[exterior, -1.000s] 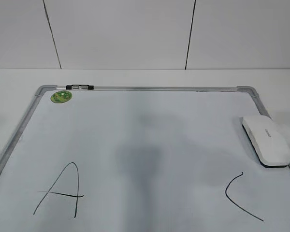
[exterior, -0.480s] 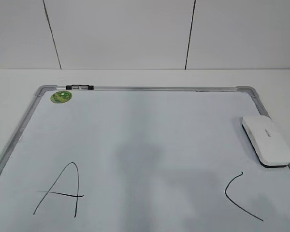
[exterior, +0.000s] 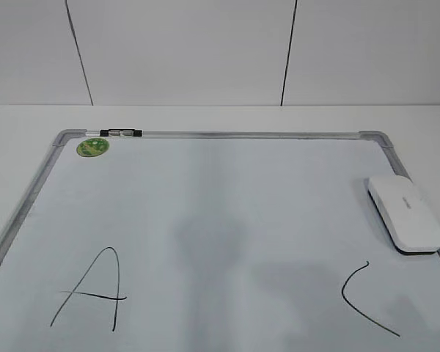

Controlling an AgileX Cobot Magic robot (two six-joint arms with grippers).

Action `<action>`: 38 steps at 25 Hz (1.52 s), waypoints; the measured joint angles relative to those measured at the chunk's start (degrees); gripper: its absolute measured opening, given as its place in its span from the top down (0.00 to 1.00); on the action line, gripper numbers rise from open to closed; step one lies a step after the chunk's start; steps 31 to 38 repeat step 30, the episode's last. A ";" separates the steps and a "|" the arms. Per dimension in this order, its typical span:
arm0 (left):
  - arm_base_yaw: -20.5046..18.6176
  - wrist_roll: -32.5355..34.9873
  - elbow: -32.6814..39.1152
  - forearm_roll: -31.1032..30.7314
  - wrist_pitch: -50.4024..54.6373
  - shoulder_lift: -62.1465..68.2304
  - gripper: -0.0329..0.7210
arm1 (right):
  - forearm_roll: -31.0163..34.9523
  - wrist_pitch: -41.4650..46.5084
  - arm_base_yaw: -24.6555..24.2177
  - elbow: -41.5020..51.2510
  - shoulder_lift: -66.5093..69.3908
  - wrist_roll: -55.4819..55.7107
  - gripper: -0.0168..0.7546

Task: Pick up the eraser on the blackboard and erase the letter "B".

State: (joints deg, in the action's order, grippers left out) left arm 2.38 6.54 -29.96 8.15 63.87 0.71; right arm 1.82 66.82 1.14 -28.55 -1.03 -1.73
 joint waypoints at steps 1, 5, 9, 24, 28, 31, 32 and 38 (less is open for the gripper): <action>0.00 0.00 0.00 0.00 0.00 0.00 0.64 | -0.09 0.00 0.00 0.13 0.00 0.00 0.24; 0.00 0.00 0.00 -0.02 -0.10 0.00 0.64 | -0.23 -0.30 0.00 0.13 0.00 0.00 0.24; 0.00 0.00 0.00 -0.12 -0.10 0.00 0.64 | -0.23 -0.43 0.00 0.13 0.00 0.00 0.24; 0.00 0.00 0.00 -0.12 -0.10 0.00 0.64 | -0.23 -0.43 0.00 0.13 0.00 0.00 0.24; 0.00 0.00 0.00 -0.12 -0.10 0.00 0.64 | -0.23 -0.43 0.00 0.13 0.00 0.00 0.24; 0.00 0.00 0.00 -0.12 -0.10 0.00 0.64 | -0.23 -0.43 0.00 0.13 0.00 0.00 0.24; 0.00 0.00 0.00 -0.12 -0.10 0.00 0.64 | -0.23 -0.43 0.00 0.13 0.00 0.00 0.24; 0.00 0.00 0.00 -0.12 -0.10 0.00 0.64 | -0.23 -0.43 0.00 0.13 0.00 0.00 0.24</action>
